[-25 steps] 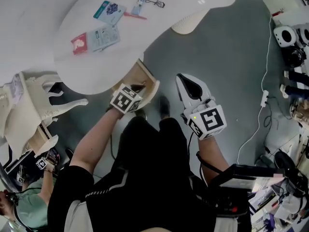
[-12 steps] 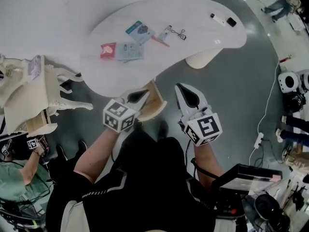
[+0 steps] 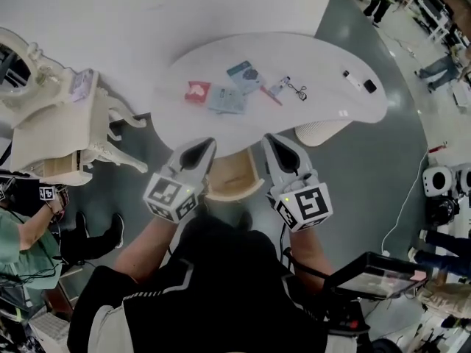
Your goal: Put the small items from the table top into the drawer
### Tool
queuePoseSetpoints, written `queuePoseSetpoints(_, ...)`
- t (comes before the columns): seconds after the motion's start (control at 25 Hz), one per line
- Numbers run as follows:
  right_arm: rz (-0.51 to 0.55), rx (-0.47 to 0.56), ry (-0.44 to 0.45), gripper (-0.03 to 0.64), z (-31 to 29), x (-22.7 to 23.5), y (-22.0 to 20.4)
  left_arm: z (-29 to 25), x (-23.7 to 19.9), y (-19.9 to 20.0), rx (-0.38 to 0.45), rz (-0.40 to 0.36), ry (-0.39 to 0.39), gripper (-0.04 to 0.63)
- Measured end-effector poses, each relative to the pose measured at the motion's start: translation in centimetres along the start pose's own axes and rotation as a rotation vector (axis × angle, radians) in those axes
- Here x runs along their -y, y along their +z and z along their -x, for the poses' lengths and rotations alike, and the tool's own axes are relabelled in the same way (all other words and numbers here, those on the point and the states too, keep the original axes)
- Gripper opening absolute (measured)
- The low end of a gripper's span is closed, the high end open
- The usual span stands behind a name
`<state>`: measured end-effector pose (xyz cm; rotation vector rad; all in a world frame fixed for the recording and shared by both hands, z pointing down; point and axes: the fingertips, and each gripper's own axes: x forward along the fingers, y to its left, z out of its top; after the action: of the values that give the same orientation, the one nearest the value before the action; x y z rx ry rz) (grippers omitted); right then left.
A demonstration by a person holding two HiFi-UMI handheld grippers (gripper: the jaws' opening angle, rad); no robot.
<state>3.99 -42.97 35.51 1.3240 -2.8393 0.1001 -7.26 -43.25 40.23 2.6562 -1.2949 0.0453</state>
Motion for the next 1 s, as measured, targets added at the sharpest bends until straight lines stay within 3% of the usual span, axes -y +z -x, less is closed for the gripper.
queuePoseSetpoints(0.16,0.016,0.008,0.003,0.002,-1.7,-1.4,1.6,1.2,-1.7,3.4,0.076,-0.023,0.036,0.0)
queuePoseSetpoints(0.32,0.026,0.012,-0.025,0.0,-2.5,-2.4,2.5,1.7,-2.5,5.5,0.103,-0.07,0.012,0.0)
queuePoseSetpoints(0.48,0.026,-0.003,-0.068,0.0,-3.4,-2.4,2.9,2.4,-3.2,5.9,0.102,-0.084,0.004,0.0)
queuePoseSetpoints(1.0,0.03,0.022,-0.066,0.0,-5.6,-3.4,3.8,2.3,-4.5,6.9,0.113,-0.121,-0.009,-0.002)
